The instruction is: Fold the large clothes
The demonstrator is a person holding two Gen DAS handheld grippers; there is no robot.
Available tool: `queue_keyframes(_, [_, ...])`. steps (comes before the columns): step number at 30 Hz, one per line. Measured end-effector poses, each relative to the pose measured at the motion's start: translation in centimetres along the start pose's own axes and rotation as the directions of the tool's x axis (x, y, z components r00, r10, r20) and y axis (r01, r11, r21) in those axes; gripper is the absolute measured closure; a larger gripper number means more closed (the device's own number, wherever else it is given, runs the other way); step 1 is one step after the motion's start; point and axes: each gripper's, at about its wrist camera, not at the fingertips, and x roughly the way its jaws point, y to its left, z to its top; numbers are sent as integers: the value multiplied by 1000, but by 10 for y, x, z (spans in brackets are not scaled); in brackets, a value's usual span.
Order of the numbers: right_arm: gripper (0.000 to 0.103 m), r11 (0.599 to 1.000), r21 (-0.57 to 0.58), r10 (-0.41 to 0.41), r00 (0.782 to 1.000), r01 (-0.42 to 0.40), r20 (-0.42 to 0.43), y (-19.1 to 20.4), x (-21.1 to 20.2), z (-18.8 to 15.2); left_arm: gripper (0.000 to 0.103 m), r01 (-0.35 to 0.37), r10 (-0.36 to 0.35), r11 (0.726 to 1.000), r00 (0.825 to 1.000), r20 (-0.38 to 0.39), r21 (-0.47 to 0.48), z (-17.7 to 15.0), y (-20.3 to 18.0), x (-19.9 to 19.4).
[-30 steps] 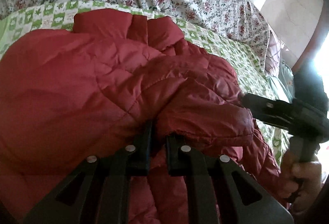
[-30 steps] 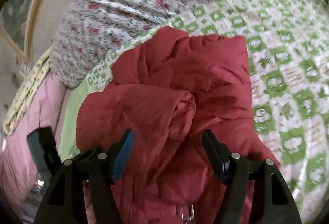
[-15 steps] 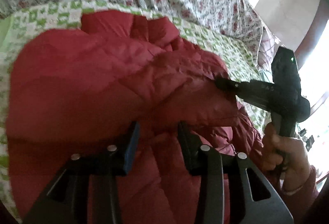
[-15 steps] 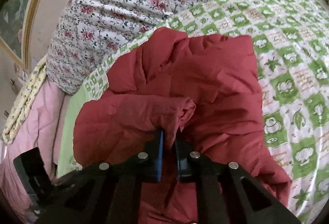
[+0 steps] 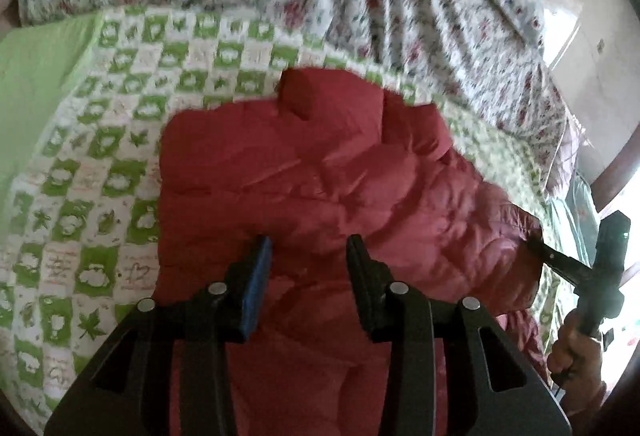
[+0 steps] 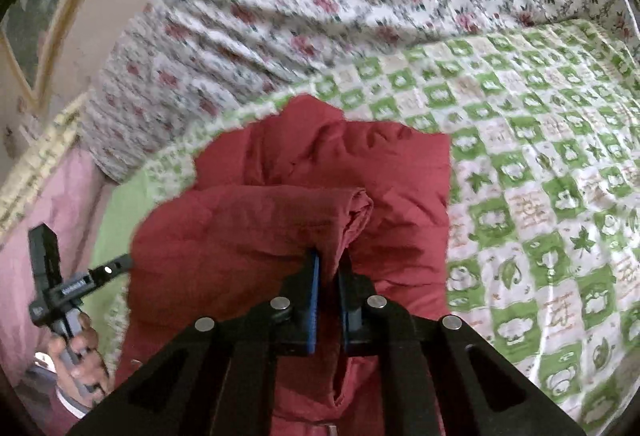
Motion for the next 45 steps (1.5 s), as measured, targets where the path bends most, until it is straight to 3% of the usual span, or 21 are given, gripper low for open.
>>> queue_keyframes(4, [93,999,-23,-44,998,43,-53,-5,20,-11,67,-22,23,1000,998,-64,16,-15,10,27])
queue_keyframes(7, [84,998,-18,-67,997,66,-34,-3,13,-11,67,-42,45,998,997,-58,42,-21,8,32])
queue_keyframes(11, [82,989,-59,-129,984,136,120,20,-23,-6,67,-50,53,998,997,-55,48,-23,7,32])
queue_keyframes(13, [77,989,-99,-99,984,114,149,36,-30,-4,67,-61,64,997,997,-50,54,-23,6,33])
queue_keyframes(16, [73,983,-174,-45,996,57,73,61,-10,-3,67,-75,79,995,996,-48,66,-24,5,33])
queue_keyframes(22, [73,971,-206,-141,987,122,-81,50,54,-22,66,-79,84,989,996,-37,127,-22,-3,16])
queue_keyframes(26, [73,975,-191,-135,987,117,-82,38,63,-27,66,-56,54,990,998,15,128,-16,-6,-8])
queue_keyframes(29, [73,969,-207,-150,986,132,-76,39,63,-29,67,-116,120,989,992,-40,95,-14,7,9])
queue_keyframes(31, [73,971,-202,-142,987,125,-75,39,61,-29,66,-104,109,992,991,-75,68,-18,20,23])
queue_keyframes(38, [73,978,-179,-115,993,109,-24,46,30,-27,66,-97,101,994,993,-67,59,-23,27,27])
queue_keyframes(41, [76,975,-165,-166,983,152,-74,31,45,-32,66,-91,94,994,993,-64,58,-25,29,27])
queue_keyframes(45, [77,984,-128,-135,987,124,-86,17,56,-35,66,-93,97,994,993,-62,51,-27,29,24])
